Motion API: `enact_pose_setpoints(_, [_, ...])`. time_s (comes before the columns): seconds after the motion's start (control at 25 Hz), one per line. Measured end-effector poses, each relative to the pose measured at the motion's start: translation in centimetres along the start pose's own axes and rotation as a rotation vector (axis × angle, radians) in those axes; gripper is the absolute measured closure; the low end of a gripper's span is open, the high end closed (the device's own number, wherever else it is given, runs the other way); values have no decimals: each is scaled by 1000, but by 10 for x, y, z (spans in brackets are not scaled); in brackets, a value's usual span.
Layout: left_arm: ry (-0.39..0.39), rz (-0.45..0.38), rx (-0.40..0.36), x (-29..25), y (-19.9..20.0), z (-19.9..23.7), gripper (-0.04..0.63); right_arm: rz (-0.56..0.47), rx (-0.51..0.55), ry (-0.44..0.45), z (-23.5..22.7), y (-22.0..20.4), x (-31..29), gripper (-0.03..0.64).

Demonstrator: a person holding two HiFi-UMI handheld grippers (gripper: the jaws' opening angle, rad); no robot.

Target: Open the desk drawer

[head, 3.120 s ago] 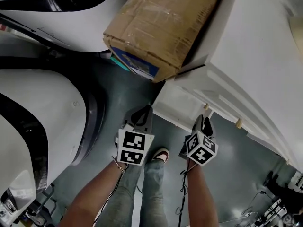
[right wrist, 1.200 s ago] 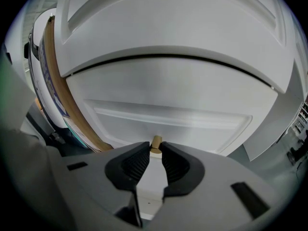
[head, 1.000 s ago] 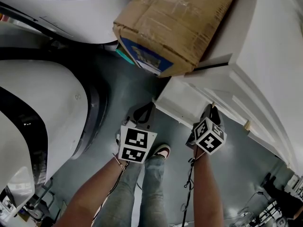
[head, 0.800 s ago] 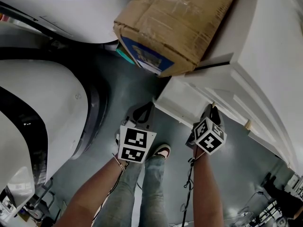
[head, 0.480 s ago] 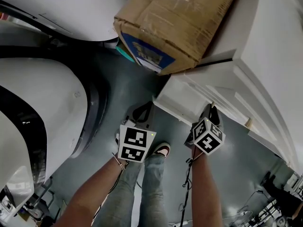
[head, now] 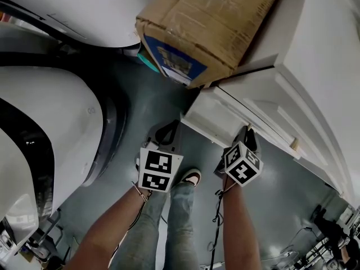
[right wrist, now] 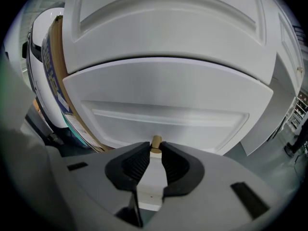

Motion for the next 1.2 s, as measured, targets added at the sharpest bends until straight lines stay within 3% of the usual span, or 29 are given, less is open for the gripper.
enact_pose_setpoints(1.2, [68,19,34,25,-34,-2,577,12,-14,1,0,-45,39,534])
Point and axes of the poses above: the fingertips, and each gripper's own axes: x backward along the fingers, z to its left, y out of its top, the point moved 3 cm from there along x, backward along the fingers, and after that the axes turned 10 degrees about -x, right-handed, at the moved point
